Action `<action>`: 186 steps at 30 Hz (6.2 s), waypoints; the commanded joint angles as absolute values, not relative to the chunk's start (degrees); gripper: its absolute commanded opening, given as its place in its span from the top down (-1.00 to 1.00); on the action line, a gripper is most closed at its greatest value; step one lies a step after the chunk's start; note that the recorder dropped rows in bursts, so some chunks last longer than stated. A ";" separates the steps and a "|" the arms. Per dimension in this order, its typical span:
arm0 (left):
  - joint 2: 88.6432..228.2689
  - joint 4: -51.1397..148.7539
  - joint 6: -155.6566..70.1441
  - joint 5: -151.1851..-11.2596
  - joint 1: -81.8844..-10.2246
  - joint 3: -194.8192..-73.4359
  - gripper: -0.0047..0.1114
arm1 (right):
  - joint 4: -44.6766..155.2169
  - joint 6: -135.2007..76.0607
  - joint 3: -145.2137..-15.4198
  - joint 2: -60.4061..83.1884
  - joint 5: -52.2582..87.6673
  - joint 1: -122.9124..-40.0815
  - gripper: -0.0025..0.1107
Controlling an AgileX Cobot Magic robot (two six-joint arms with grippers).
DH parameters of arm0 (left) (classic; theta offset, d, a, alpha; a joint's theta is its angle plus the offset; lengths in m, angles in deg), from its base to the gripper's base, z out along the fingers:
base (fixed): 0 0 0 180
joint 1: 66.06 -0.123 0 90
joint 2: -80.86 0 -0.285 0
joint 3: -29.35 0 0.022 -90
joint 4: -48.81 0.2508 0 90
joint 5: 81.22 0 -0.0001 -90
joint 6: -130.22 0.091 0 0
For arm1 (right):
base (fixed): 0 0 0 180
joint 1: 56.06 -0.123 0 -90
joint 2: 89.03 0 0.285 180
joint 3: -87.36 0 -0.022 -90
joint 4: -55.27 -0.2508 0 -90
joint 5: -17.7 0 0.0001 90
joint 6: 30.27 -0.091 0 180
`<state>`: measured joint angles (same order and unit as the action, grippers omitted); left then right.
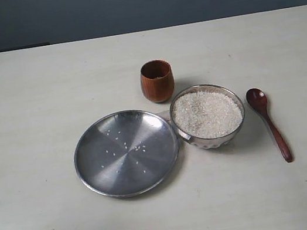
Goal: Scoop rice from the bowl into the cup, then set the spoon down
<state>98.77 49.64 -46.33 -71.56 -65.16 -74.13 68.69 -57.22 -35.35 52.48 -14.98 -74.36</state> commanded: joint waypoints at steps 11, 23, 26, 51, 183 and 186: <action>98.33 49.95 -46.16 -68.27 -64.76 -73.44 0.91 | 68.65 -57.23 -35.10 52.89 -14.83 -74.09 0.96; 98.33 52.75 -46.16 -67.88 -64.76 -73.44 0.91 | 68.76 -57.23 -35.10 52.89 -14.94 -74.09 0.96; 98.33 52.75 -46.16 -67.88 -64.76 -73.44 0.91 | 68.76 -57.23 -35.10 52.89 -14.94 -74.09 0.96; 88.64 53.34 -46.16 -60.46 -64.76 -73.44 0.91 | 68.64 -57.23 -35.10 52.89 -14.91 -74.09 0.96; 88.64 54.04 -46.16 -60.36 -64.76 -73.44 0.91 | 60.04 -34.27 -15.42 83.19 -2.78 -60.03 0.96; 88.64 54.04 -46.16 -60.36 -64.76 -73.44 0.91 | 61.90 -34.27 -15.42 83.19 -2.92 -60.03 0.96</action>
<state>88.94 53.71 -46.06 -60.14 -65.16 -73.68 60.66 -34.75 -15.66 82.97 -2.97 -60.30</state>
